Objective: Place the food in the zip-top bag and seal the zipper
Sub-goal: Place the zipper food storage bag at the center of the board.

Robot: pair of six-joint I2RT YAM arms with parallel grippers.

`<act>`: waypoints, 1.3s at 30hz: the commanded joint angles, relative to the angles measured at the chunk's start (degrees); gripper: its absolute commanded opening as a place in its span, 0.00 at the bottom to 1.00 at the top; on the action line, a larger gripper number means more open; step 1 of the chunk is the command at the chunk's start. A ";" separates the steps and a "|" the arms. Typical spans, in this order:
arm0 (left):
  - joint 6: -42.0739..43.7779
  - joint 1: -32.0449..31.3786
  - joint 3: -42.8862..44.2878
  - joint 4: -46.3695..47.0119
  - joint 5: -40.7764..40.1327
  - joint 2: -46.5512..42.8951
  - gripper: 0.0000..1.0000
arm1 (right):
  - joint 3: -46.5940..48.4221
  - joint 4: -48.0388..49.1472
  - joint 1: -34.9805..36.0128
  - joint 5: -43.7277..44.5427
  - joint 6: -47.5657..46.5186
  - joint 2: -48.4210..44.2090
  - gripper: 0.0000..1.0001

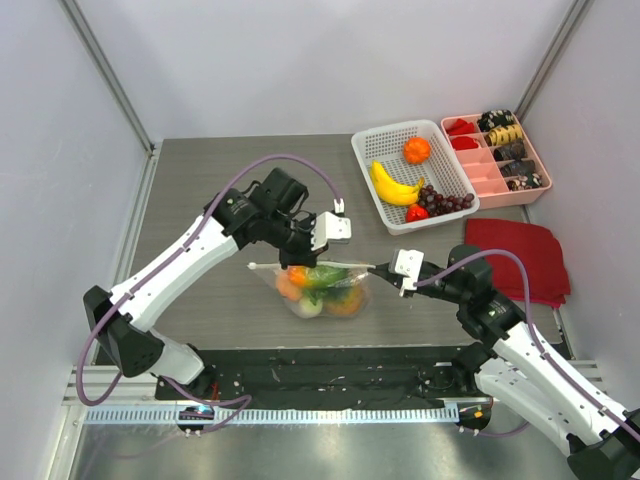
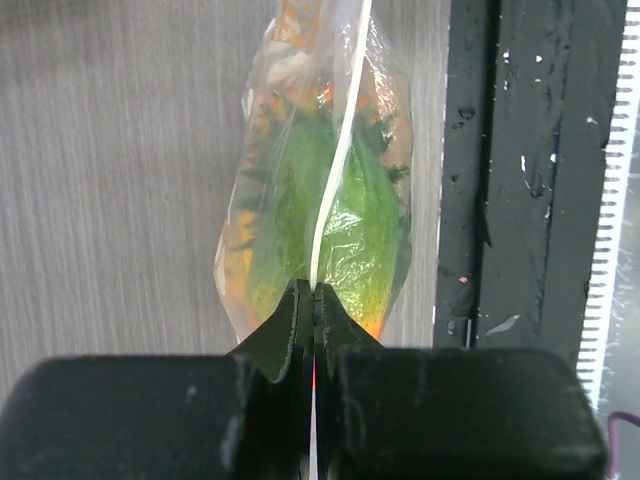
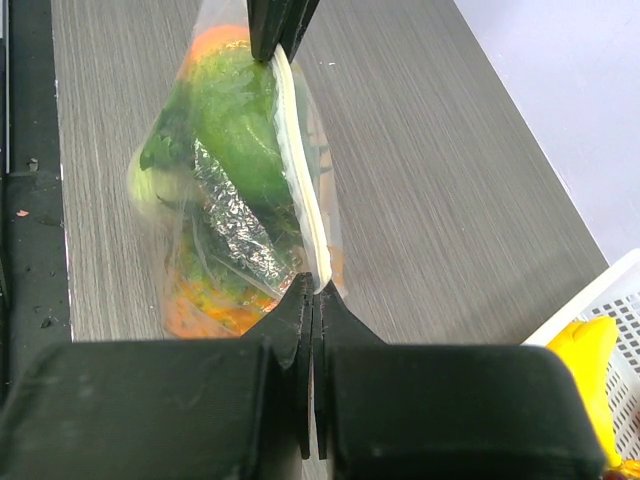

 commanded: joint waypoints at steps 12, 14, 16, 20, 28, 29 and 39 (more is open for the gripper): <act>-4.09 5.86 8.03 -7.32 2.65 1.97 0.00 | 3.67 -1.81 -0.19 0.20 1.36 0.38 0.77; -4.00 6.13 8.12 -4.96 0.46 2.32 0.00 | 4.10 -1.90 -0.19 1.42 3.02 0.82 0.88; -2.34 7.35 8.91 -3.11 -3.15 3.20 0.00 | 4.37 -2.16 -0.19 3.01 3.73 1.00 1.00; 2.58 12.53 14.17 -0.47 -5.36 7.50 0.00 | 5.16 -2.17 -0.19 5.38 5.75 1.26 1.00; 12.07 16.06 29.65 -0.03 -7.90 18.40 0.00 | 4.46 -1.99 -0.28 9.78 8.48 -0.67 1.00; 11.91 16.06 30.44 0.58 -8.08 19.54 0.00 | 4.46 -2.16 -0.19 10.83 8.83 -0.76 1.00; -5.80 12.64 4.19 9.36 1.84 14.03 0.00 | 3.49 -6.29 -0.28 16.89 11.55 -5.68 1.00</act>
